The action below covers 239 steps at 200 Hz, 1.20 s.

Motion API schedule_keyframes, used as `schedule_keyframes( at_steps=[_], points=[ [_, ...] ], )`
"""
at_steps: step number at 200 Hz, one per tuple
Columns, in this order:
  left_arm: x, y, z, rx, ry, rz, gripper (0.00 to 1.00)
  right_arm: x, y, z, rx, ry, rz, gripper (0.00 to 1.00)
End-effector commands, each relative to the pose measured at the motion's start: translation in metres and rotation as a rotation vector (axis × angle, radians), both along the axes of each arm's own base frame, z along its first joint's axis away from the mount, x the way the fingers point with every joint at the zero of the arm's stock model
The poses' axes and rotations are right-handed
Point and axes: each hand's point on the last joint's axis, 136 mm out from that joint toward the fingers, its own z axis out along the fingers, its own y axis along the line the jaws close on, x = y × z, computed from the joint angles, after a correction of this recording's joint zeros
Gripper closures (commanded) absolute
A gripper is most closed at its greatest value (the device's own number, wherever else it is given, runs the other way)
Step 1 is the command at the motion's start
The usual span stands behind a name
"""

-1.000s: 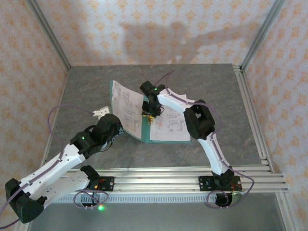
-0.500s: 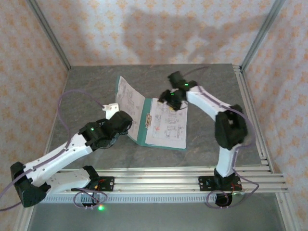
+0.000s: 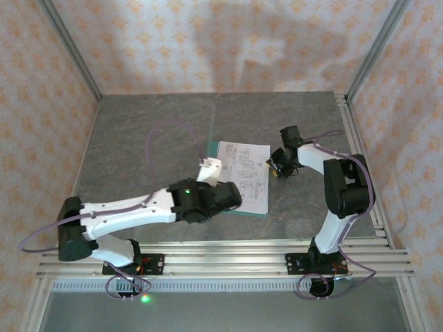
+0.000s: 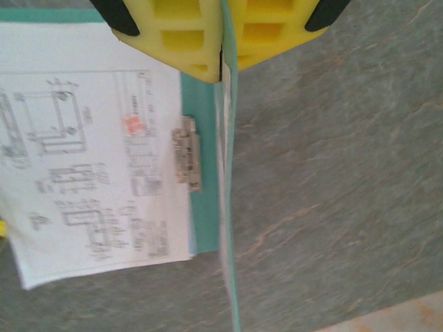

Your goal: Put the files into the folder

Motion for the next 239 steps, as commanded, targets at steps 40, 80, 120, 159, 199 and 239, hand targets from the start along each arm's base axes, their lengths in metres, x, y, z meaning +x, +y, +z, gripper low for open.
schedule_keyframes(
  at_steps=[40,80,120,159,199,239],
  points=[
    [-0.025,-0.114,-0.034,-0.005,0.109,-0.243,0.58,-0.013,0.001,-0.030,-0.006,0.086,-0.006,0.72],
    [-0.032,-0.158,-0.017,-0.182,0.160,-0.325,0.22,-0.016,-0.030,0.004,-0.163,0.032,-0.028,0.67],
    [-0.025,-0.171,0.030,-0.427,0.190,-0.353,0.00,-0.030,-0.087,0.065,-0.413,-0.059,-0.158,0.34],
    [0.011,-0.109,0.059,-0.625,0.177,-0.214,0.00,-0.033,-0.110,0.125,-0.536,-0.180,-0.146,0.01],
    [0.042,0.003,0.063,-0.577,0.089,0.037,0.00,-0.042,-0.127,0.173,-0.652,-0.293,-0.091,0.01],
    [0.039,0.142,0.077,-0.237,-0.169,0.417,0.00,-0.077,-0.166,0.233,-0.823,-0.513,-0.209,0.01]
  ],
)
